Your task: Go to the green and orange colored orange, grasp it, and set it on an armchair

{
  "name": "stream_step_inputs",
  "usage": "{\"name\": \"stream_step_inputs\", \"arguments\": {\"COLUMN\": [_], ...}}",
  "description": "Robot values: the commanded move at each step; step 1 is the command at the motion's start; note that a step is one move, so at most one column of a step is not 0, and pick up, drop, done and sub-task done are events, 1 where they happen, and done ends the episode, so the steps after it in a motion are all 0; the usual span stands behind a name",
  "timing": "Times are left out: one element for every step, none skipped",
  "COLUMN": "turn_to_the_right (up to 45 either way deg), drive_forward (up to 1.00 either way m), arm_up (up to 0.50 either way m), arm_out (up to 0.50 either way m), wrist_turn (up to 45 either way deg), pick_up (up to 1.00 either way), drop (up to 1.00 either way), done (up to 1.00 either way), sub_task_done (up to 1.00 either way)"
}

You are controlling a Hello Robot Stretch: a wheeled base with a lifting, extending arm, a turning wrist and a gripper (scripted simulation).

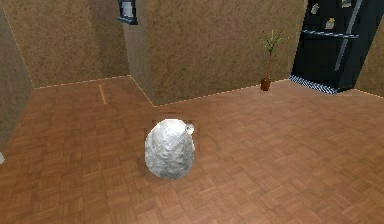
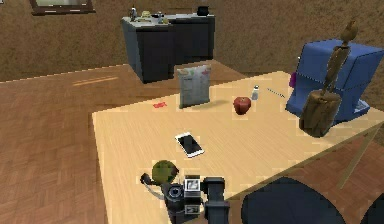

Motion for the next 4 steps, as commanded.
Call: {"name": "stream_step_inputs", "arguments": {"turn_to_the_right": [0.0, 0.0, 0.0, 0.0], "drive_forward": [0.00, 0.00, 0.00, 0.00], "arm_up": [0.22, 0.00, 0.00, 0.00], "arm_out": [0.00, 0.00, 0.00, 0.00], "wrist_turn": [0.0, -45.0, -45.0, -18.0], "pick_up": [0.00, 0.00, 0.00, 0.00], "drop": [0.00, 0.00, 0.00, 0.00], "done": [0.00, 0.00, 0.00, 0.00], "sub_task_done": [0.00, 0.00, 0.00, 0.00]}}
